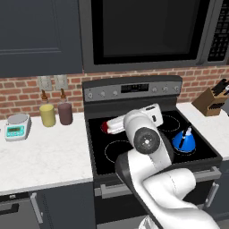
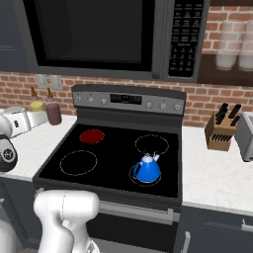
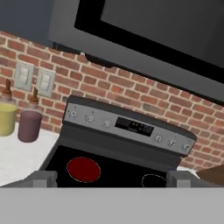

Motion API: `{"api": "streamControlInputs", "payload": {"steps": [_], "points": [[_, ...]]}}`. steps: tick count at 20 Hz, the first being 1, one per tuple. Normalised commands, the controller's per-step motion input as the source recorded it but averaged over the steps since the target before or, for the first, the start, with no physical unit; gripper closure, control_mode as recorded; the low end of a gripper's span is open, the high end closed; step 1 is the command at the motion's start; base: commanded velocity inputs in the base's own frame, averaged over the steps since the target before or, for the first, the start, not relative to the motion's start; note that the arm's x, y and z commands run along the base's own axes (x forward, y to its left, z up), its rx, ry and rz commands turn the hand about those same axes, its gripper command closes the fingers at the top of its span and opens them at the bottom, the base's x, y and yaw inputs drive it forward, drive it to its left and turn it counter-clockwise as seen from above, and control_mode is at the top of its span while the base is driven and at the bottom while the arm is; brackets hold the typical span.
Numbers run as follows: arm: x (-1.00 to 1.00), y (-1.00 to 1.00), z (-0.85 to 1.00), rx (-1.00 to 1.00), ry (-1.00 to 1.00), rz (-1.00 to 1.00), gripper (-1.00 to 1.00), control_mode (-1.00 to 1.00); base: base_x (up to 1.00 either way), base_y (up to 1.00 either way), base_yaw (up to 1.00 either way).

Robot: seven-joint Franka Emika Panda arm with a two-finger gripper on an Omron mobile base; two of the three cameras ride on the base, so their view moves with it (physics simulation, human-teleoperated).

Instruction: Turn off the rear left burner of the stove.

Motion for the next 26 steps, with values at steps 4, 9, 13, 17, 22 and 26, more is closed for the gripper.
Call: {"api": "streamControlInputs", "payload": {"steps": [4, 9, 13, 17, 22, 26], "points": [[0.03, -0.26, 0.0, -0.01, -0.24, 0.08, -1.0, -1.0, 0.0, 0.0, 0.0], [0.13, -0.01, -0.11, 0.0, -0.04, 0.05, -1.0, -1.0, 0.0, 0.0, 0.0], [0.63, 0.0, -0.33, -0.04, -0.12, 0.16, -1.0, -1.0, 0.0, 0.0, 0.0], [0.56, 0.0, -0.26, 0.0, -0.09, 0.09, -1.0, -1.0, 0.0, 0.0, 0.0], [0.49, 0.0, -0.15, 0.0, -0.11, 0.03, -1.0, -1.0, 0.0, 0.0, 0.0], [0.53, 0.0, -0.01, 0.0, -0.08, 0.0, -1.0, -1.0, 0.0, 0.0, 0.0]]}}
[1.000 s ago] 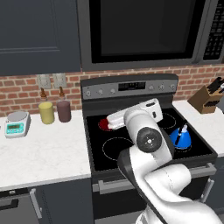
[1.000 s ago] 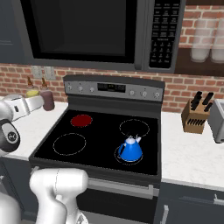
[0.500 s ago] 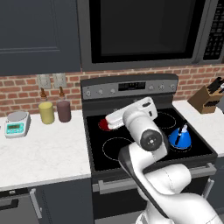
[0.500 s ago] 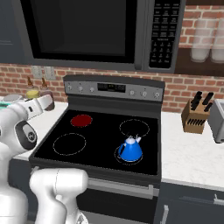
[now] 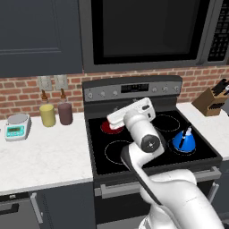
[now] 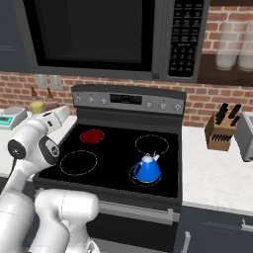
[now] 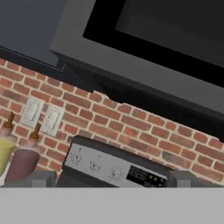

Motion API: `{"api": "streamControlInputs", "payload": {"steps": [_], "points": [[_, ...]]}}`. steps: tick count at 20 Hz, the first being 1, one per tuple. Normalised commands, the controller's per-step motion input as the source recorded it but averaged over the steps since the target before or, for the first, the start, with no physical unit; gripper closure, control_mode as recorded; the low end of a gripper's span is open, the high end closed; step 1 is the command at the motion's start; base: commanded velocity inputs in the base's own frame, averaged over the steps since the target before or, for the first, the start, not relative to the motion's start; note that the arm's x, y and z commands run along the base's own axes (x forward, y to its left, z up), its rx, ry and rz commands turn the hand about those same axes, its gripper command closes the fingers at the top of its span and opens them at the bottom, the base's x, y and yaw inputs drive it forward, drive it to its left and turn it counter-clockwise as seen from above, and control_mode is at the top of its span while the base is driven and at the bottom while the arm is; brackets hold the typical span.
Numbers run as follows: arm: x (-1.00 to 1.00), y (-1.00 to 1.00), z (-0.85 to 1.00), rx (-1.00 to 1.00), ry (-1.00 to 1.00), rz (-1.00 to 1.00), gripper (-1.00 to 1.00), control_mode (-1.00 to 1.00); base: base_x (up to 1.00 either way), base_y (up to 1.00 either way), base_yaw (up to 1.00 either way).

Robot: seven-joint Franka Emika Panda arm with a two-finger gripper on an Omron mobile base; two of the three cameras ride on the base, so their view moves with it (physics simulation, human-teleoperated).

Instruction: Turn off the rear left burner of the stove.

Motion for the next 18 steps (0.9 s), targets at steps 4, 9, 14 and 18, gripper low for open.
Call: {"api": "streamControlInputs", "payload": {"steps": [4, 9, 14, 18], "points": [[0.64, 0.09, 0.0, 0.0, -0.03, 0.0, -1.0, -1.0, 0.0, 0.0, 0.0], [0.64, 0.16, -0.03, 0.0, 0.0, -0.01, -1.0, -1.0, 0.0, 0.0, 0.0], [0.63, 0.04, -0.18, 0.0, 0.0, -0.02, -1.0, -1.0, 0.0, 0.0, 0.0], [0.51, 0.0, -0.21, 0.0, 0.0, -0.03, -1.0, -1.0, 0.0, 0.0, 0.0]]}}
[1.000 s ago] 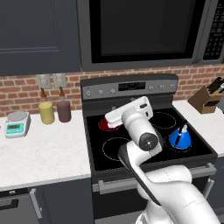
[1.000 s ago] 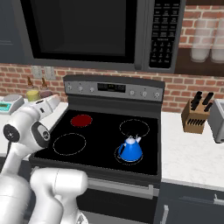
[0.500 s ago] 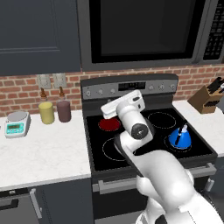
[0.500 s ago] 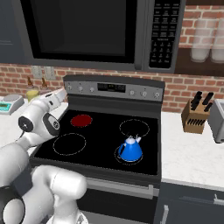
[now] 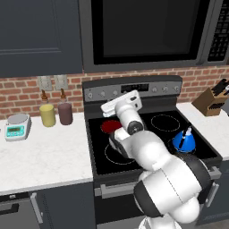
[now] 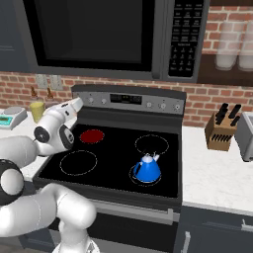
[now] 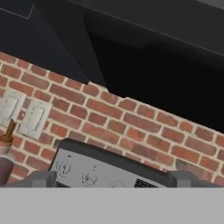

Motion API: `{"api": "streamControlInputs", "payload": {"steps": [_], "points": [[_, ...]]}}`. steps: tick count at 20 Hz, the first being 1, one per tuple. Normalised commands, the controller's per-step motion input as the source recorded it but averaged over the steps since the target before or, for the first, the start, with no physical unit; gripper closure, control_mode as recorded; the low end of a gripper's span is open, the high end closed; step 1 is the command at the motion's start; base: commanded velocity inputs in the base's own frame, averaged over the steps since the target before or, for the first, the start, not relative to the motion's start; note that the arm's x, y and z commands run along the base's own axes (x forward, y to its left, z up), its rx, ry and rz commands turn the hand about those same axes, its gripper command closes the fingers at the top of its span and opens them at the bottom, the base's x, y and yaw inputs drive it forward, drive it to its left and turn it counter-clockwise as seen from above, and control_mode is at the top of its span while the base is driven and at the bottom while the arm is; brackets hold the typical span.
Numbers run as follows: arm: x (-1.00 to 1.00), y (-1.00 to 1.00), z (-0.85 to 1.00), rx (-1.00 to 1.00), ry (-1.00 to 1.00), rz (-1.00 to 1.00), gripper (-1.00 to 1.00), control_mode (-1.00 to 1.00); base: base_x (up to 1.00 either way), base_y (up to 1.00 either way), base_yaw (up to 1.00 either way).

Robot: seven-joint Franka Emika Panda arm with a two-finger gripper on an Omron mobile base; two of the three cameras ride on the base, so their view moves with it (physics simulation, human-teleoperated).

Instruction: Turn off the rear left burner of the stove.

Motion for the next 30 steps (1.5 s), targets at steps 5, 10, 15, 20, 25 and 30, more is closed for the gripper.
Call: {"api": "streamControlInputs", "payload": {"steps": [5, 10, 15, 20, 25, 30], "points": [[0.31, -0.01, -0.23, -0.01, 0.0, -0.01, -1.0, -1.0, 0.0, 0.0, 0.0], [0.26, 0.0, -0.22, 0.0, 0.0, 0.0, -1.0, -1.0, 0.0, 0.0, 0.0], [0.38, 0.0, -0.12, 0.0, -0.01, 0.0, -1.0, -1.0, 0.0, 0.0, 0.0], [0.16, -0.19, -0.34, 0.0, 0.0, 0.0, -1.0, -1.0, 0.0, 0.0, 0.0], [0.08, -0.22, -0.34, 0.0, -0.02, 0.0, -1.0, -1.0, 0.0, 0.0, 0.0], [0.05, -0.13, -0.27, 0.0, -0.05, 0.0, -1.0, -1.0, 0.0, 0.0, 0.0]]}}
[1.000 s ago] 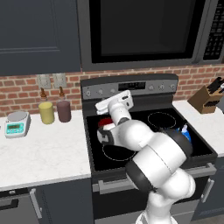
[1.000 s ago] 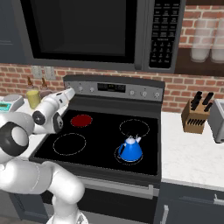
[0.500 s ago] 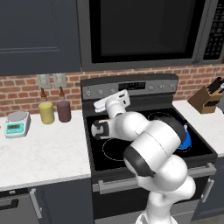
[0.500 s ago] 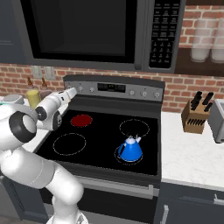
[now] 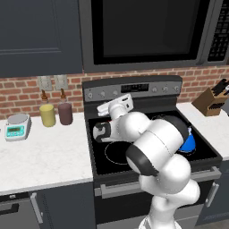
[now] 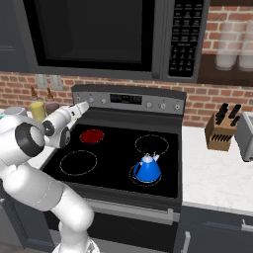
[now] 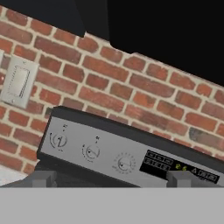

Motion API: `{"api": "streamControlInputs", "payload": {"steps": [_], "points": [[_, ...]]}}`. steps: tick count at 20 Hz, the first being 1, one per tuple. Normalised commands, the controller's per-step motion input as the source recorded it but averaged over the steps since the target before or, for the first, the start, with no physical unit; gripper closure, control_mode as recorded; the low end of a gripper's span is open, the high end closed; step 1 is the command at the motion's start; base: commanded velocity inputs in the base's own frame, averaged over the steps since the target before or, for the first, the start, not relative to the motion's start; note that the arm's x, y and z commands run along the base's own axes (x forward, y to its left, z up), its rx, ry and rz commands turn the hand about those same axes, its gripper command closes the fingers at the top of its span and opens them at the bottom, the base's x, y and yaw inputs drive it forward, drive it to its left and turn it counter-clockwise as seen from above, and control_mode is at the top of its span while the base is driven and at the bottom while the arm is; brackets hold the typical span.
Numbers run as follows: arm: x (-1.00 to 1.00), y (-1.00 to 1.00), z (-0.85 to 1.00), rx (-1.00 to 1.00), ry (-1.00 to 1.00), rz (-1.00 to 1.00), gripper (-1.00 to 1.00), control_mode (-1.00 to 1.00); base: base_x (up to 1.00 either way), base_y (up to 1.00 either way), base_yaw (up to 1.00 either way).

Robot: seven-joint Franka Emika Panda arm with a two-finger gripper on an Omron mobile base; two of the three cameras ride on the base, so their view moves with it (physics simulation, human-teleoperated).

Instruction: Turn off the rear left burner of the stove.

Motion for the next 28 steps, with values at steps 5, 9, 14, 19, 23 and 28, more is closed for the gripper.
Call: {"api": "streamControlInputs", "payload": {"steps": [5, 9, 14, 19, 23, 28], "points": [[0.02, -0.17, -0.27, 0.0, -0.09, 0.0, -1.0, -1.0, 0.0, 0.0, 0.0], [0.11, -0.28, -0.3, -0.02, -0.11, 0.01, -1.0, -1.0, 0.0, 0.0, 0.0], [0.22, -0.04, -0.07, -0.02, -0.08, 0.02, -1.0, -1.0, 0.0, 0.0, 0.0], [0.13, 0.0, -0.21, -0.06, -0.07, 0.13, -1.0, -1.0, 0.0, 0.0, 0.0], [0.13, 0.0, -0.34, -0.04, -0.09, 0.19, -1.0, -1.0, 0.0, 0.0, 0.0], [0.03, -0.09, -0.45, -0.01, -0.11, 0.19, -1.0, -1.0, 0.0, 0.0, 0.0]]}}
